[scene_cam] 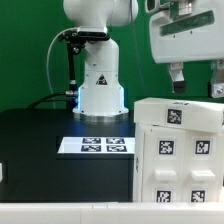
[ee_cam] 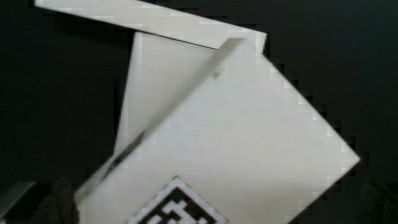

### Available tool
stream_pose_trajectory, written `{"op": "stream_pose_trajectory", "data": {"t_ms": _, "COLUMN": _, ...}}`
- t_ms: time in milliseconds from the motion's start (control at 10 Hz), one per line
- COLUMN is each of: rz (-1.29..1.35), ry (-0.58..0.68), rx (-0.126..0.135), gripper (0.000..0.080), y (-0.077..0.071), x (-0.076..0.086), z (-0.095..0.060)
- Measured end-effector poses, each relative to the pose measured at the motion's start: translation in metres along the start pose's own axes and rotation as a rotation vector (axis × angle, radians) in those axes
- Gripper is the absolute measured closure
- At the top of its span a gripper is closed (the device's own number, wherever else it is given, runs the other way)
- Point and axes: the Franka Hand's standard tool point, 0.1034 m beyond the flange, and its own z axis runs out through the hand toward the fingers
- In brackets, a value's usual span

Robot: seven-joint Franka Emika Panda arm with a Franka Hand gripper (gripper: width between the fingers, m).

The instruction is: Assemble cabinet

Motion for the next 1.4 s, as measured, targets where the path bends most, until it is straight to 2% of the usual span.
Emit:
{"op": "stream_pose_trajectory", "data": {"t_ms": 200, "rz": -0.416, "ry": 0.022, "rx": 0.004, "gripper": 0.0002, "y": -0.003, "x": 0.000, "z": 0.001}}
{"op": "stream_pose_trajectory", "data": {"t_ms": 400, "rz": -0.747, "ry": 0.017, "rx": 0.002, "gripper": 0.0002, "y": -0.004, "x": -0.008, "z": 0.003}}
{"op": "stream_pose_trajectory", "data": {"t_ms": 800, "rz": -1.035, "ry": 0.034, "rx": -0.022, "gripper": 0.0002, "y": -0.002, "x": 0.000, "z": 0.003}}
{"op": "stream_pose_trajectory", "data": {"t_ms": 1000, "rz": -1.434, "ry": -0.021, "rx": -0.042, "gripper": 0.0002, "y": 0.006, "x": 0.014, "z": 0.001}}
{"op": "stream_pose_trajectory", "data": {"t_ms": 1100, "rz": -1.495, "ry": -0.024, "rx": -0.048, "gripper": 0.0002, "y": 0.006, "x": 0.012, "z": 0.001}}
{"op": "stream_pose_trajectory", "data": {"t_ms": 1200, "rz": -1.514, "ry": 0.013, "rx": -0.027, "gripper": 0.0002, "y": 0.004, "x": 0.011, "z": -0.001}}
{"op": "stream_pose_trajectory", "data": {"t_ms": 1400, "rz": -1.673, "ry": 0.019, "rx": -0.063, "gripper": 0.0002, "y": 0.009, "x": 0.019, "z": -0.001}}
